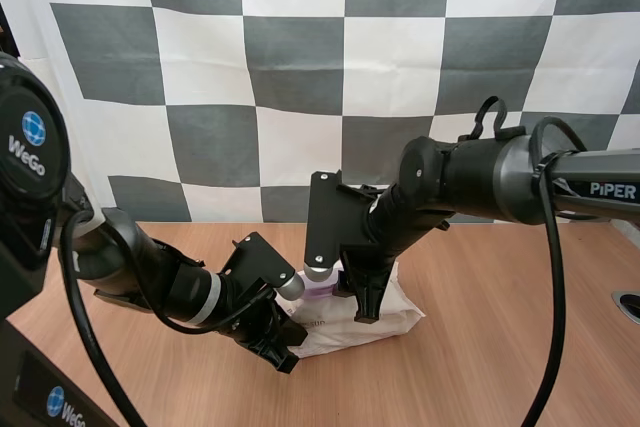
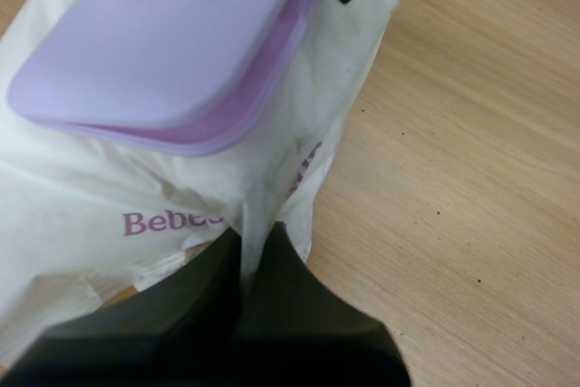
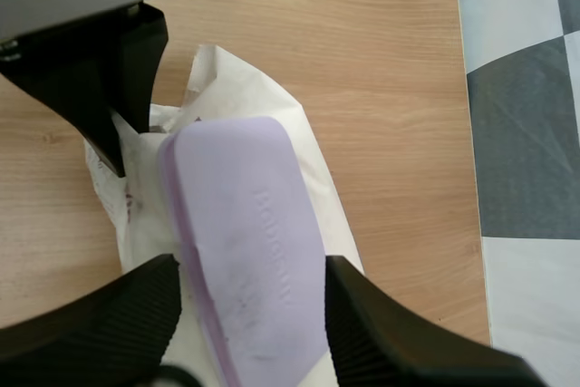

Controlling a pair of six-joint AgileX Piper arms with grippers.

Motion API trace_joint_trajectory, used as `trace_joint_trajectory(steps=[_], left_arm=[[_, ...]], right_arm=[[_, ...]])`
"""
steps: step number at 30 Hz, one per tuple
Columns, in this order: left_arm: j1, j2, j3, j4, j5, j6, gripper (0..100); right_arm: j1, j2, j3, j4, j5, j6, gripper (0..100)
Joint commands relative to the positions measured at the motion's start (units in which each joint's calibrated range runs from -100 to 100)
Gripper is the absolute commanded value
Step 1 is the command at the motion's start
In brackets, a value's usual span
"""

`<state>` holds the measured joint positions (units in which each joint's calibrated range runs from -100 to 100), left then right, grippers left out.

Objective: Open the wet wipes lid

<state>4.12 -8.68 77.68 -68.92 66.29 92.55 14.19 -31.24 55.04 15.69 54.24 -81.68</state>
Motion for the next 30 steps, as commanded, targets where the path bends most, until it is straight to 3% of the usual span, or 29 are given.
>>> trace_joint_trajectory(steps=[1,4,8,10,11,21,30], left_arm=[[0.02,0.0,0.0,-0.1,0.0,0.7,0],[0.02,0.0,0.0,-0.1,0.0,0.7,0],[0.02,0.0,0.0,-0.1,0.0,0.7,0],[0.02,0.0,0.0,-0.1,0.0,0.7,0],[0.02,0.0,0.0,-0.1,0.0,0.7,0],[0.02,0.0,0.0,-0.1,0.0,0.7,0],[0.02,0.0,0.0,0.2,0.0,0.7,0]], right_arm=[[0.0,0.0,0.0,-0.1,-0.1,0.0,61],[0.0,0.1,0.0,0.2,-0.3,0.0,41],[0.0,1.3,0.0,0.2,-1.4,0.0,24],[0.0,1.6,0.0,0.3,-3.0,0.0,4],[0.0,1.6,0.0,0.3,-3.8,0.0,0],[0.0,1.7,-0.1,0.6,-14.6,0.0,0],[0.0,10.5,-0.2,0.6,-25.3,-0.2,0]])
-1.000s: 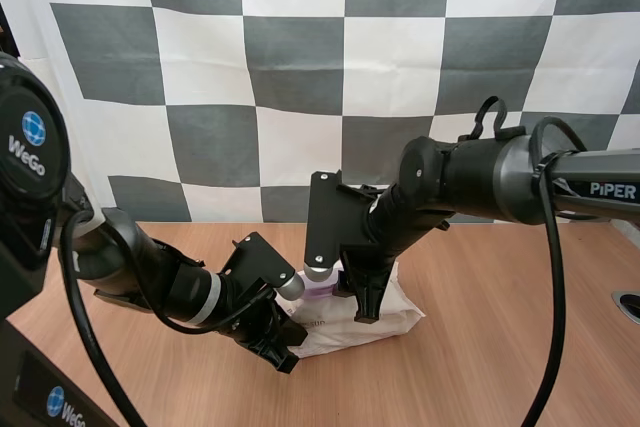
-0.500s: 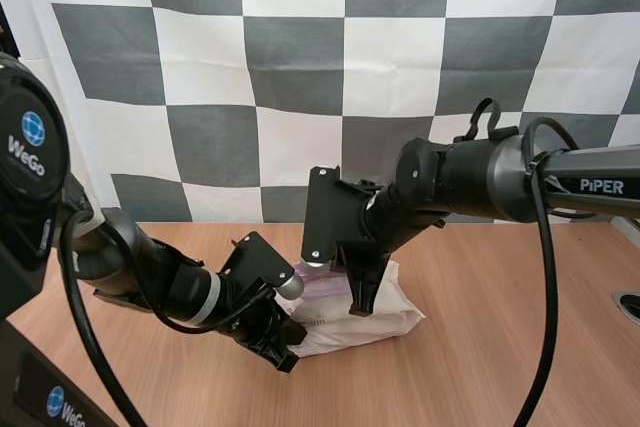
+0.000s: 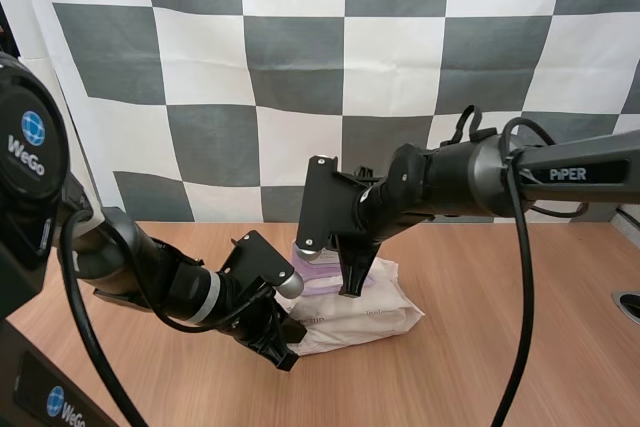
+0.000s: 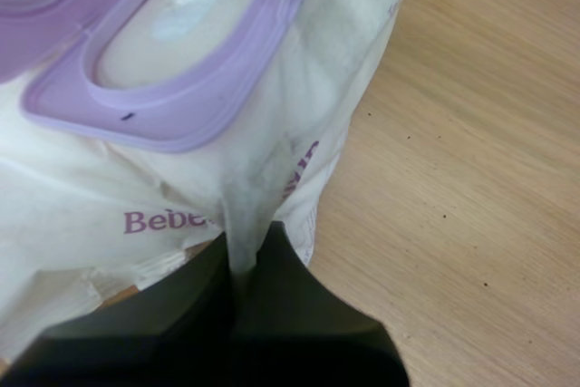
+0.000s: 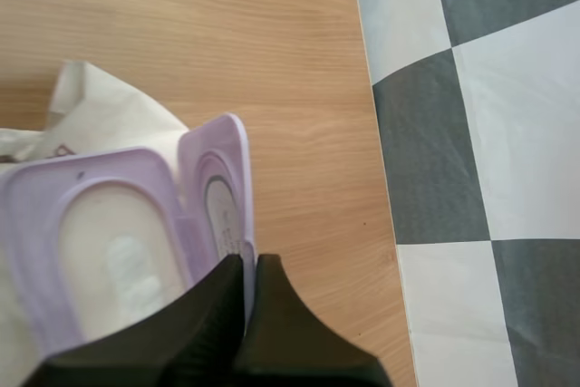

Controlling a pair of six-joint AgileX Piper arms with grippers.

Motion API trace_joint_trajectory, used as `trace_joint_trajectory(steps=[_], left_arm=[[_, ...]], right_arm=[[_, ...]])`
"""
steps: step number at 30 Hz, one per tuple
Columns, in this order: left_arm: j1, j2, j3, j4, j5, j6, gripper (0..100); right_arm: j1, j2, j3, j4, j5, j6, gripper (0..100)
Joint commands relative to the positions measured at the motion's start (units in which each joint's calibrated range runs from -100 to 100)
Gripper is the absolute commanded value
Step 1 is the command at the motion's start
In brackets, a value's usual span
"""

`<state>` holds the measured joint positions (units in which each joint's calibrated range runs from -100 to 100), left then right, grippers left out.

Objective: Open the wet wipes lid

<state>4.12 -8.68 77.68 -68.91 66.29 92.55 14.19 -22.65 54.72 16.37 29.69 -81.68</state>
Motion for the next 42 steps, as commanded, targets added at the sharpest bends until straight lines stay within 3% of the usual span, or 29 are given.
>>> trace_joint_trajectory(steps=[1,19,42], left_arm=[[0.02,0.0,0.0,0.2,0.0,0.7,0],[0.02,0.0,0.0,0.2,0.0,0.7,0],[0.02,-0.2,0.0,0.2,0.0,0.7,0]], right_arm=[[0.0,3.0,-0.2,0.1,-0.8,-0.2,0],[-0.2,14.4,-6.8,1.9,-2.1,-0.3,0],[-0.6,14.1,-6.9,2.2,-2.5,0.0,0]])
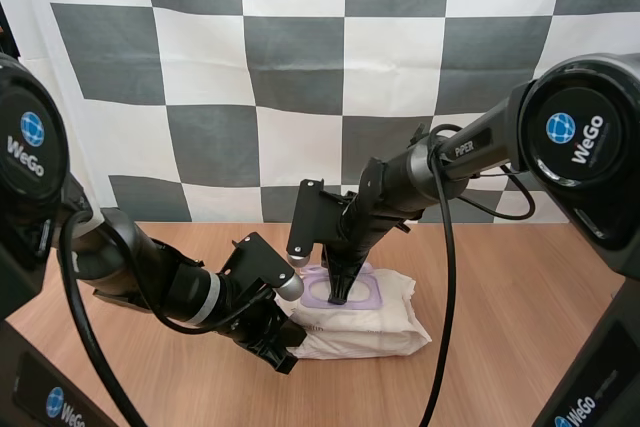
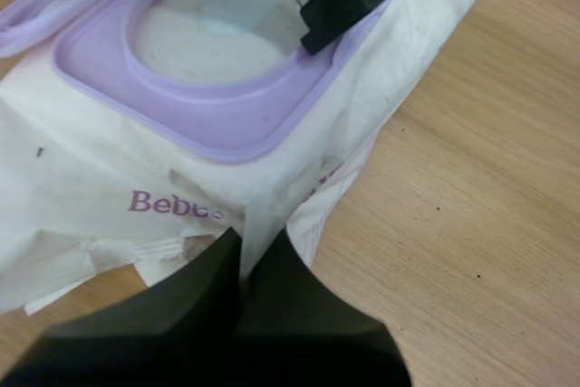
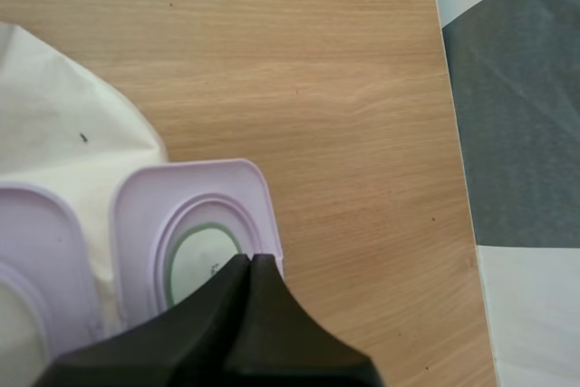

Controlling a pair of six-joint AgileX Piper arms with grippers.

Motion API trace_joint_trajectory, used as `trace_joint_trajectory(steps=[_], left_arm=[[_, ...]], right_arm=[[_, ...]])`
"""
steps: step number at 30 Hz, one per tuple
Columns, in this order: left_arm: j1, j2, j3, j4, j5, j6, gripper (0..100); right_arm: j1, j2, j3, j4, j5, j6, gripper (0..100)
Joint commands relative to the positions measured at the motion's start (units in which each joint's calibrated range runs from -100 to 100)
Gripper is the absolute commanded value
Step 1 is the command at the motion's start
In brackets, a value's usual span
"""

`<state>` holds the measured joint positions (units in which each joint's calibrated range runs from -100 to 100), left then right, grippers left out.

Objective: Open the wet wipes lid

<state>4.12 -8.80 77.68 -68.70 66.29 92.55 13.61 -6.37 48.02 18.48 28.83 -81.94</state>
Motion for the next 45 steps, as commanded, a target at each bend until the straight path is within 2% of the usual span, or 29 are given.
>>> trace_joint_trajectory(steps=[1,8,13,15,17,19,20,21,25,33,40,45], left_arm=[[0.02,0.0,0.0,0.0,0.0,0.7,0],[0.02,0.0,0.0,0.1,0.0,0.7,0],[0.02,0.0,0.0,2.4,1.4,0.7,0],[0.02,0.0,0.0,3.6,2.0,0.7,6],[0.02,0.0,0.0,4.4,2.0,0.7,26],[0.02,0.0,0.0,4.7,2.0,0.7,59],[0.02,0.0,0.0,4.9,2.0,0.7,82],[0.02,0.0,0.0,4.8,2.0,0.7,100],[0.02,0.0,0.0,4.6,1.4,0.7,100],[0.02,-2.9,-0.9,4.6,2.9,0.7,100],[0.02,-17.9,-1.0,6.2,5.4,0.2,100],[0.02,-29.7,-4.9,11.8,12.4,-7.6,100]], right_arm=[[0.0,-3.3,-0.6,0.1,-1.7,0.8,0],[-0.5,-14.8,-0.8,-0.7,2.4,4.8,0],[-0.9,-23.2,-0.8,-4.9,7.0,11.9,0],[-1.2,-25.8,-0.8,-7.2,9.4,14.9,0],[-1.3,-28.5,-0.8,-10.2,12.6,17.7,0],[-1.3,-31.0,-0.8,-13.7,14.7,20.8,0],[-1.3,-32.0,-0.8,-15.5,15.2,22.5,0],[-1.3,-33.1,-0.8,-17.3,15.6,24.3,0],[-1.3,-36.1,-0.8,-22.3,18.3,32.0,0],[-2.1,-42.1,-0.8,-22.7,27.5,39.8,0],[-6.1,-48.4,-0.8,-22.7,31.1,41.7,0],[-6.5,-56.4,-0.8,-21.7,31.3,41.7,0]])
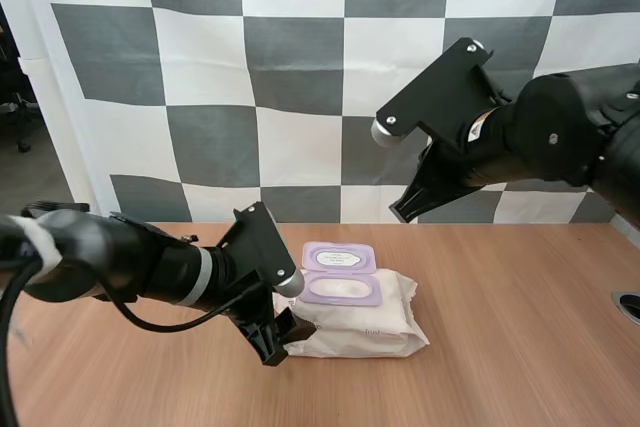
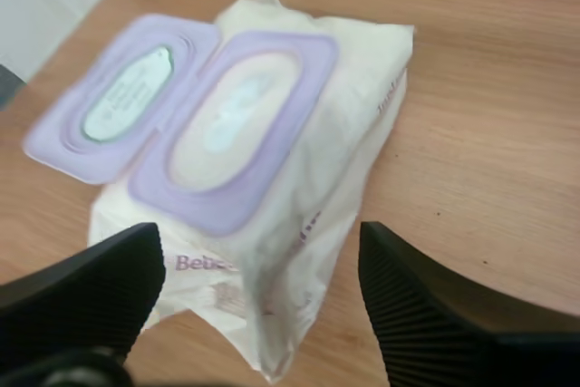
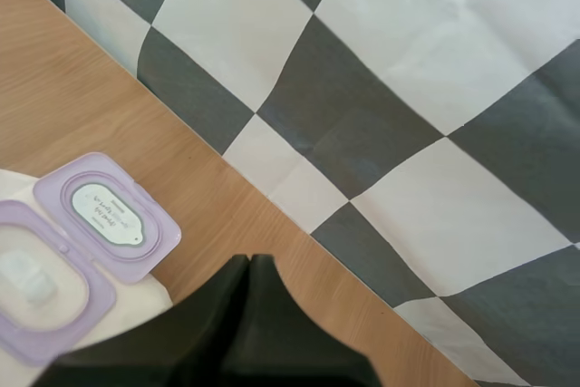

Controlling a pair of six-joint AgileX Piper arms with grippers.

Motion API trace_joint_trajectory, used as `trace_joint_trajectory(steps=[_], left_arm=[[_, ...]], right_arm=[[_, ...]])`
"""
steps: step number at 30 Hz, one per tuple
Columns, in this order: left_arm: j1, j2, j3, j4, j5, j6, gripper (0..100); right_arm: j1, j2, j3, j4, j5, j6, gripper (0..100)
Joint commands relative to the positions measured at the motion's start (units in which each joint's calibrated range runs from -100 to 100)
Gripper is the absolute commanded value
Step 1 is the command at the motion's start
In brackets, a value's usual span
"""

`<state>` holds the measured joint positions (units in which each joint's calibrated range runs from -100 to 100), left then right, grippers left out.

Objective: Open the wet wipes lid

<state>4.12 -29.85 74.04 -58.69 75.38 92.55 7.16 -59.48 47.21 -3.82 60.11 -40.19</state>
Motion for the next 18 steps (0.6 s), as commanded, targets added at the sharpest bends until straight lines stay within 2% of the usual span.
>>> trace_joint_trajectory(steps=[1,6,10,18], left_arm=[[0.02,-10.9,-2.6,2.5,5.8,-9.4,100],[0.02,-20.7,-10.1,5.0,18.5,-16.6,100],[0.02,-27.5,-14.6,6.4,24.6,-20.4,100],[0.02,-40.1,-18.5,5.9,24.6,-26.9,100]], right_arm=[[0.0,-5.0,0.0,1.3,0.0,0.0,0],[0.0,-12.4,0.0,5.6,1.0,1.3,0],[0.0,-18.1,0.0,5.8,1.3,3.5,0],[0.0,-25.4,0.0,8.4,1.3,6.4,0]])
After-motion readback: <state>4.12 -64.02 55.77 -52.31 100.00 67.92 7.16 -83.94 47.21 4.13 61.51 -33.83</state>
